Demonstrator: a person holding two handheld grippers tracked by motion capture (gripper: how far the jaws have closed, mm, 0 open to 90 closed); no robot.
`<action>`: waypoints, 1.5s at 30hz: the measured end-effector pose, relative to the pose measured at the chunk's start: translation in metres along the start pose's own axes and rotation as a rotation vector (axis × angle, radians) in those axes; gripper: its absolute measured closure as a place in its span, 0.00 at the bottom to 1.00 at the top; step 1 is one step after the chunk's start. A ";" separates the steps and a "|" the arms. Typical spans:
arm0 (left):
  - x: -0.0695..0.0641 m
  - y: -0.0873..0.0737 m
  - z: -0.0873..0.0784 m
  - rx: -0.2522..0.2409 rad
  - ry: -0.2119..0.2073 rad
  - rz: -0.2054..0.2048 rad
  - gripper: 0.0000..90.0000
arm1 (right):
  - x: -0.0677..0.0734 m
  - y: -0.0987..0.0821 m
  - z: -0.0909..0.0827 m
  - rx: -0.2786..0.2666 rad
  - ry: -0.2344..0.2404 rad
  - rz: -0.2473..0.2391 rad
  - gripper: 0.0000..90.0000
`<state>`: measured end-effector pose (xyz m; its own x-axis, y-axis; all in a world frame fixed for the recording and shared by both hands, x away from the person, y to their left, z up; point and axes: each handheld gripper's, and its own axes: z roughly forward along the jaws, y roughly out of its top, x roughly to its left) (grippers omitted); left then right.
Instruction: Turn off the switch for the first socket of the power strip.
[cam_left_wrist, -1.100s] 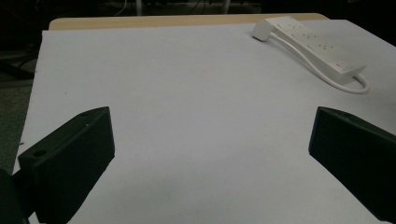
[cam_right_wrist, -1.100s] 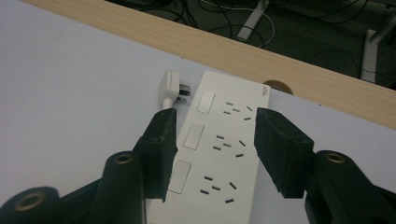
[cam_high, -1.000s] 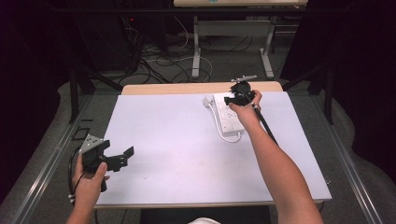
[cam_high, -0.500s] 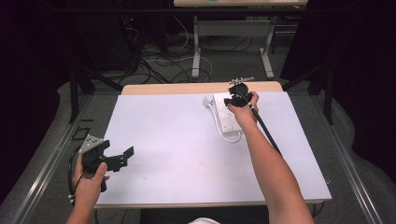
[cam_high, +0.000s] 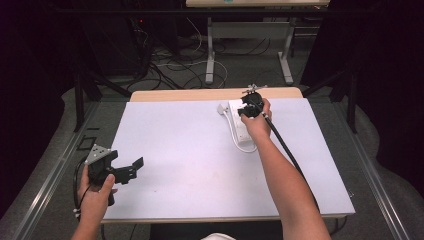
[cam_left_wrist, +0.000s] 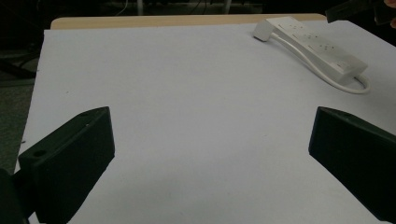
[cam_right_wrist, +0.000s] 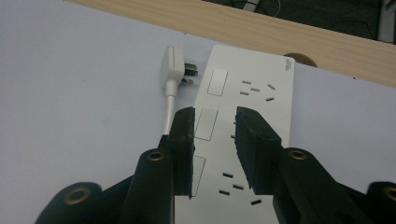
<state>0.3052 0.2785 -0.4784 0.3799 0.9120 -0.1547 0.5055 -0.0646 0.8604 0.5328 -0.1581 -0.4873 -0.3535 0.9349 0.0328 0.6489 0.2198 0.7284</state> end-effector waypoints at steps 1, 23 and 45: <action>0.000 0.000 0.000 0.000 0.000 -0.001 0.00 | 0.000 -0.001 0.002 0.006 0.004 -0.001 0.78; -0.001 -0.001 0.003 0.009 0.000 0.007 0.00 | 0.000 -0.016 0.022 0.067 0.019 0.005 1.00; -0.001 -0.002 0.004 0.013 -0.002 0.007 0.01 | 0.005 -0.021 0.035 0.075 0.024 0.017 1.00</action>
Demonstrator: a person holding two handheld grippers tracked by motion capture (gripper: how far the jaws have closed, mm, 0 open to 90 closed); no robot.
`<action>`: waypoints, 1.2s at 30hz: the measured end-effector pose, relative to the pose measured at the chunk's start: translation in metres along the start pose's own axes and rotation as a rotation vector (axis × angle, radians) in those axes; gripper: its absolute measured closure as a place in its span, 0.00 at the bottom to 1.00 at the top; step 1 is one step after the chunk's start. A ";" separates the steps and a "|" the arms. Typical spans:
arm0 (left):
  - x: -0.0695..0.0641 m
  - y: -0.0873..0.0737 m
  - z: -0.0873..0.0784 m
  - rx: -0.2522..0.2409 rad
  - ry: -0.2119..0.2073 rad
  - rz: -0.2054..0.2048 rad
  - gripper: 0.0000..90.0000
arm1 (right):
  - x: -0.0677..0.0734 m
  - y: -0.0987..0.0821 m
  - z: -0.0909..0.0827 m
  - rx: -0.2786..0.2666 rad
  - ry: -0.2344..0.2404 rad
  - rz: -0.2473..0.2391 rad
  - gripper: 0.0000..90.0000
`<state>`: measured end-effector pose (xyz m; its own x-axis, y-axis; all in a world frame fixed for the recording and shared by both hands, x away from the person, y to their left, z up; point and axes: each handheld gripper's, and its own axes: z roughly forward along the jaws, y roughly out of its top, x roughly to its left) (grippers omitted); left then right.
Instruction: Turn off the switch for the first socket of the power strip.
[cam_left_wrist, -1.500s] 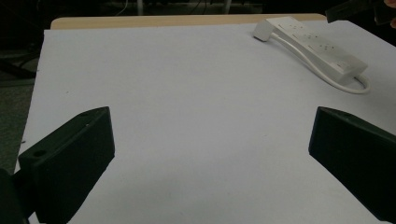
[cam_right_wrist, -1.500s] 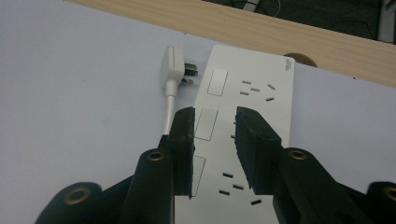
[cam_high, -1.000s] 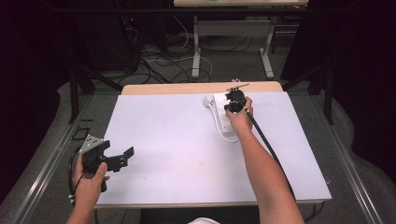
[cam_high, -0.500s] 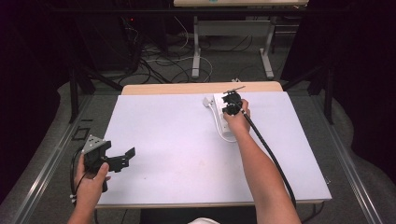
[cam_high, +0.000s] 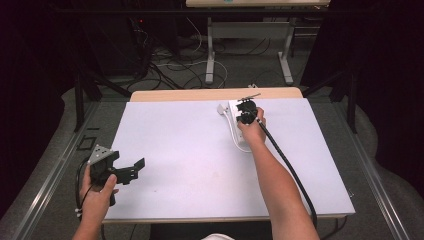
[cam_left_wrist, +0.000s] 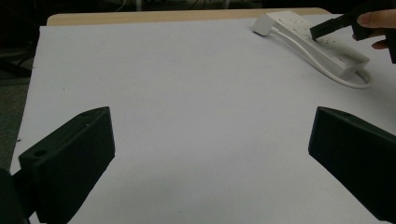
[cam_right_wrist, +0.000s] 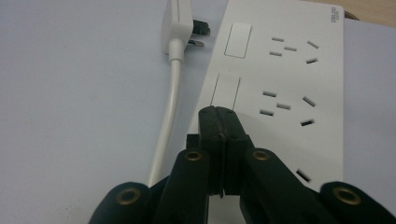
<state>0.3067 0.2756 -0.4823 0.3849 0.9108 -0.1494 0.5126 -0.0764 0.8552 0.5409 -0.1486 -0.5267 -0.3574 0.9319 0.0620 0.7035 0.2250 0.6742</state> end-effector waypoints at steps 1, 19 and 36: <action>0.000 0.000 0.000 0.001 -0.001 0.000 0.01 | 0.000 0.000 0.000 0.001 -0.001 0.000 1.00; -0.002 -0.001 0.001 0.002 -0.002 0.009 0.01 | -0.005 -0.008 0.002 -0.044 0.036 0.047 1.00; -0.002 -0.001 0.003 0.007 -0.005 0.007 0.01 | -0.005 -0.008 0.002 -0.047 0.041 0.048 1.00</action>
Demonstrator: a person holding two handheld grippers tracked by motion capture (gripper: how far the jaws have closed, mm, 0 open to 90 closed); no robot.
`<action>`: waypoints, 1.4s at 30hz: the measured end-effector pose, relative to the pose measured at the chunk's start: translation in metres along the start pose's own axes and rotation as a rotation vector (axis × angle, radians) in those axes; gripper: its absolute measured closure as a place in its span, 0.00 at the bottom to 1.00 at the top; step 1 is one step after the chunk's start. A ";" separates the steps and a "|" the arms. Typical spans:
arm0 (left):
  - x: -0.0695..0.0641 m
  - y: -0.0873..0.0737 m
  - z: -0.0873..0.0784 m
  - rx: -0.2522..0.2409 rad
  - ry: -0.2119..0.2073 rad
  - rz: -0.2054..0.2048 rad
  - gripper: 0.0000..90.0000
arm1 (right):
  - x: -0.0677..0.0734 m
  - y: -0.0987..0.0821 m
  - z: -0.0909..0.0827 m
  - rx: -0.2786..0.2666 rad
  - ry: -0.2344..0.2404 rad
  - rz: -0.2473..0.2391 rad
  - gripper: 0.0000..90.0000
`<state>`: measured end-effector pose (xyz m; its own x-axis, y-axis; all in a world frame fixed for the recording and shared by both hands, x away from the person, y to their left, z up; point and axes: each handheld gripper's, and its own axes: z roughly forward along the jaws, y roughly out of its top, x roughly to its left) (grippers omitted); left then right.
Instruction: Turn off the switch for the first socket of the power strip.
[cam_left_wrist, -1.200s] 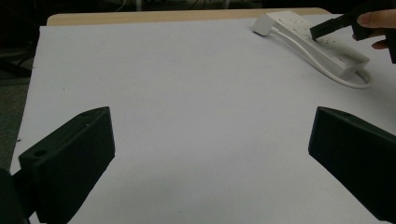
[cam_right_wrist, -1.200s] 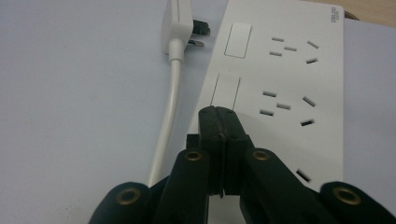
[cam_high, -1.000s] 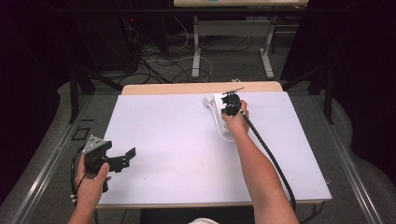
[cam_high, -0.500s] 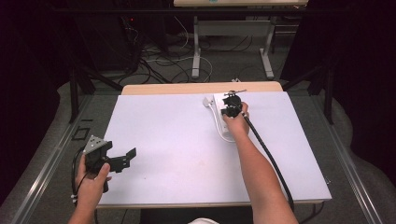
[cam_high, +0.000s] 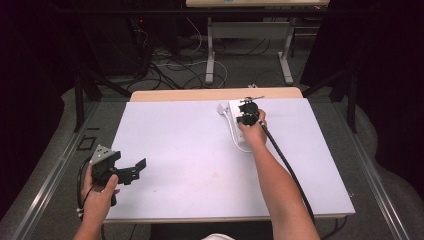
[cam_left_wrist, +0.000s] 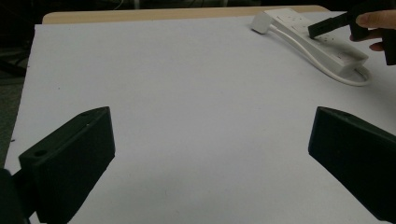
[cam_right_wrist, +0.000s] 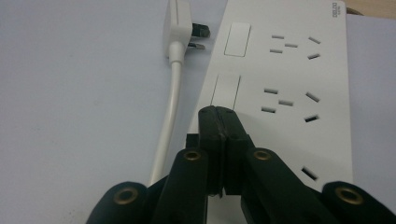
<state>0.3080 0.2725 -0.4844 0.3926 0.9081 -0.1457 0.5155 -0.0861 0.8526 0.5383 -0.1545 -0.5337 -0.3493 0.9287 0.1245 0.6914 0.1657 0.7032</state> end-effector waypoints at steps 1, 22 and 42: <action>0.000 0.000 0.001 0.000 0.000 -0.001 0.01 | 0.000 0.000 0.000 -0.001 0.000 0.004 1.00; -0.001 -0.001 0.002 0.007 -0.003 -0.003 0.01 | -0.006 0.008 -0.020 0.047 0.015 -0.054 0.83; 0.000 -0.002 0.003 0.014 0.003 0.000 0.01 | 0.010 0.005 -0.045 0.099 0.059 -0.158 0.34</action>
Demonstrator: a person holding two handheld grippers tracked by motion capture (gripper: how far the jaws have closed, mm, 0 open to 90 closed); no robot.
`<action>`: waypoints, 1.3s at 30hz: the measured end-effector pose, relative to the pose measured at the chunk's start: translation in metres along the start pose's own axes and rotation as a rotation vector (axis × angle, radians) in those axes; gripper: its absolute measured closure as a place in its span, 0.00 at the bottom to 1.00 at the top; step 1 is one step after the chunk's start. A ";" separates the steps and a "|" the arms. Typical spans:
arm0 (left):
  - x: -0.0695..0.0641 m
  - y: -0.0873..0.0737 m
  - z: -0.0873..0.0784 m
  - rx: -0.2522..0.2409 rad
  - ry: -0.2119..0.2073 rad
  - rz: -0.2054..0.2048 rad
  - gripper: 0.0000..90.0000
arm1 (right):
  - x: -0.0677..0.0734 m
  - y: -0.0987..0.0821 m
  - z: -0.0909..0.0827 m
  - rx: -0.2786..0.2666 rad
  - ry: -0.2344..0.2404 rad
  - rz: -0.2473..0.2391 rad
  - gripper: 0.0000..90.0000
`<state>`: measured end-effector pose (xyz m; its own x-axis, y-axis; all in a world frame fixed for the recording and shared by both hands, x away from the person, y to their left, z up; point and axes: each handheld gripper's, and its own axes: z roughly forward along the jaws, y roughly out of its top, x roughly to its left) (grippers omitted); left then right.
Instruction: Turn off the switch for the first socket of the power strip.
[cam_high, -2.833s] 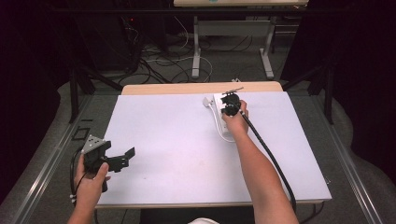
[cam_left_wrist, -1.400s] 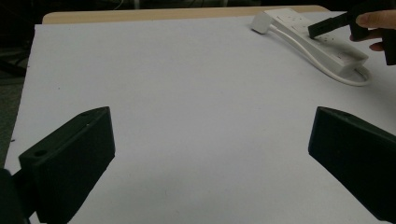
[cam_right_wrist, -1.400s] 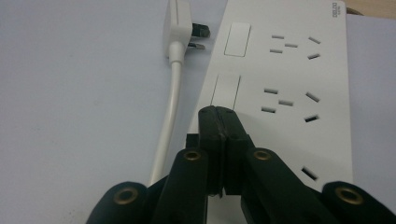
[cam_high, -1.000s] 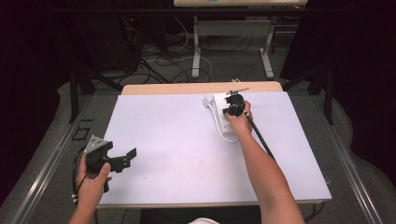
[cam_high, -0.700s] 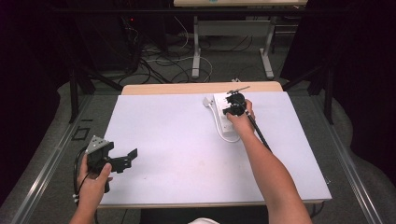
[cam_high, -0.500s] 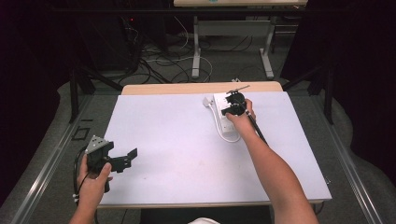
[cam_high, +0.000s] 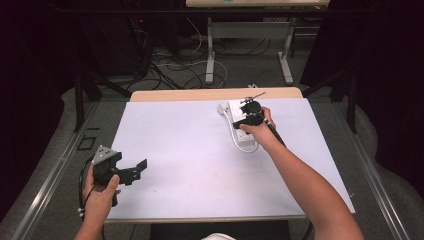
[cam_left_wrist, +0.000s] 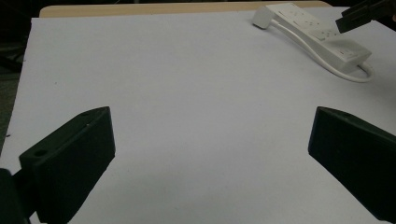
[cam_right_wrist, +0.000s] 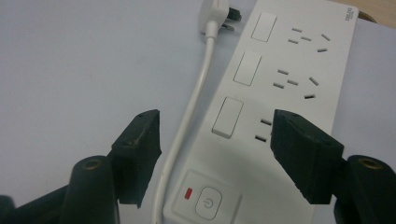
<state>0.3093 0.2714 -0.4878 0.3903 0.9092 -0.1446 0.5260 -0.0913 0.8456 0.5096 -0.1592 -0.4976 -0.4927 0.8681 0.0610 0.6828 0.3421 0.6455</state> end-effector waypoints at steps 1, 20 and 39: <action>0.000 0.000 0.000 0.002 0.000 -0.001 0.01 | 0.002 -0.001 -0.002 0.003 -0.001 -0.022 0.33; -0.001 0.000 -0.001 0.003 -0.001 -0.006 0.01 | 0.041 -0.023 -0.045 -0.004 0.113 -0.181 0.23; -0.004 -0.001 0.001 0.009 -0.004 -0.001 0.01 | 0.024 -0.061 -0.101 -0.094 0.189 -0.160 0.00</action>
<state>0.3079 0.2678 -0.4881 0.3925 0.9078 -0.1476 0.5335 -0.0941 0.8405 0.4015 -0.1956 -0.4588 -0.6881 0.7202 0.0878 0.5394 0.4269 0.7258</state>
